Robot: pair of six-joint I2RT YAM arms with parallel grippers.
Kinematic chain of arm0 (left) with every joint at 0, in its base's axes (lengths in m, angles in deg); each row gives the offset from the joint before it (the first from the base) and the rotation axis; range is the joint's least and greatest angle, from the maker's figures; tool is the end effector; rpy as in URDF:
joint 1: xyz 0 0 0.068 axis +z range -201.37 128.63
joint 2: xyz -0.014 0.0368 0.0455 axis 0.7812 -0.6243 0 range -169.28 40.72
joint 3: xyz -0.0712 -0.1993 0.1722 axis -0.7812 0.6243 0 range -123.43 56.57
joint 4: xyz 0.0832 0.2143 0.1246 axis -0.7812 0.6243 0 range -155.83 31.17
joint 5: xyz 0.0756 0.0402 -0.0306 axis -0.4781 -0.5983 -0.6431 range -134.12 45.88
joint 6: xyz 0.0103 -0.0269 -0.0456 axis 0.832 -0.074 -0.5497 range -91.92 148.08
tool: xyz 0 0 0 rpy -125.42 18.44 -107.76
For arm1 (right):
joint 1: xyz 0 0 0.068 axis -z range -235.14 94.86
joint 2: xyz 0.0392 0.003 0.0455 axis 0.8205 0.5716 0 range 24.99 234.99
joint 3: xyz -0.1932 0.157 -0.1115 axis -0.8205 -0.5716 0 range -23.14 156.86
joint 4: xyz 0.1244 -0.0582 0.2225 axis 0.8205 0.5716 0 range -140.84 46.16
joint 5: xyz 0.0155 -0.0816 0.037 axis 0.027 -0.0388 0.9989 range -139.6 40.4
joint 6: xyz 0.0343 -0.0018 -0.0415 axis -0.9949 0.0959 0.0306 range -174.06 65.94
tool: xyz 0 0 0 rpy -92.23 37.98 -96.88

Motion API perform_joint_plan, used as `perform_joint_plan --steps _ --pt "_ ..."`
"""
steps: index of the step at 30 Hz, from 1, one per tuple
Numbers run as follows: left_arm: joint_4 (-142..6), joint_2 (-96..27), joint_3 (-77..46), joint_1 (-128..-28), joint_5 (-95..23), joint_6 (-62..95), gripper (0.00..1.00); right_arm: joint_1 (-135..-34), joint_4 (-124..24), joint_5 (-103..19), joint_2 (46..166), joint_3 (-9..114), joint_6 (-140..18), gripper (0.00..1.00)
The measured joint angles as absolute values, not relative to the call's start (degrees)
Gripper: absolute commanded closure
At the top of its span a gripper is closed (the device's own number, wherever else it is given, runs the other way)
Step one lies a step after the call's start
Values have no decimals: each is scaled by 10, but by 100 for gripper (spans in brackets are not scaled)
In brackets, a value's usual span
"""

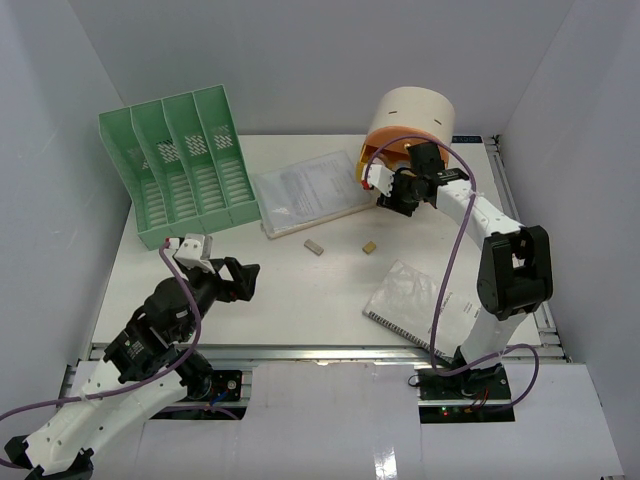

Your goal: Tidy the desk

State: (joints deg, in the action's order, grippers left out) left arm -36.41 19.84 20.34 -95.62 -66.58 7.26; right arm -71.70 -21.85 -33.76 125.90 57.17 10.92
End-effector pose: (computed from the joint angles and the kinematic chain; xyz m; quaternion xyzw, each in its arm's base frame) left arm 0.0792 -0.0583 0.3043 0.0396 0.7815 -0.1951 0.5912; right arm 0.3716 0.1207 0.2603 -0.6431 0.6729 -0.0224 0.3650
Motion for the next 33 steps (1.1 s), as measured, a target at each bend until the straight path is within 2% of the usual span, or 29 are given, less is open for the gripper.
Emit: perform_joint_plan --steps 3,10,17,27,33 --pt "-365 198 204 -956 -664 73 2 -721 -278 -375 1265 555 83 23" --pt "-376 198 206 -956 -651 73 2 -719 -382 -441 1266 537 52 10" --pt "-430 158 211 -956 -591 66 2 -719 -424 -469 1284 543 46 6" --pt "-584 -21 223 -956 -481 31 2 -709 -429 -462 1290 543 41 2" --pt "-687 -167 207 -956 -428 7 2 -694 -434 -460 1290 543 34 6"
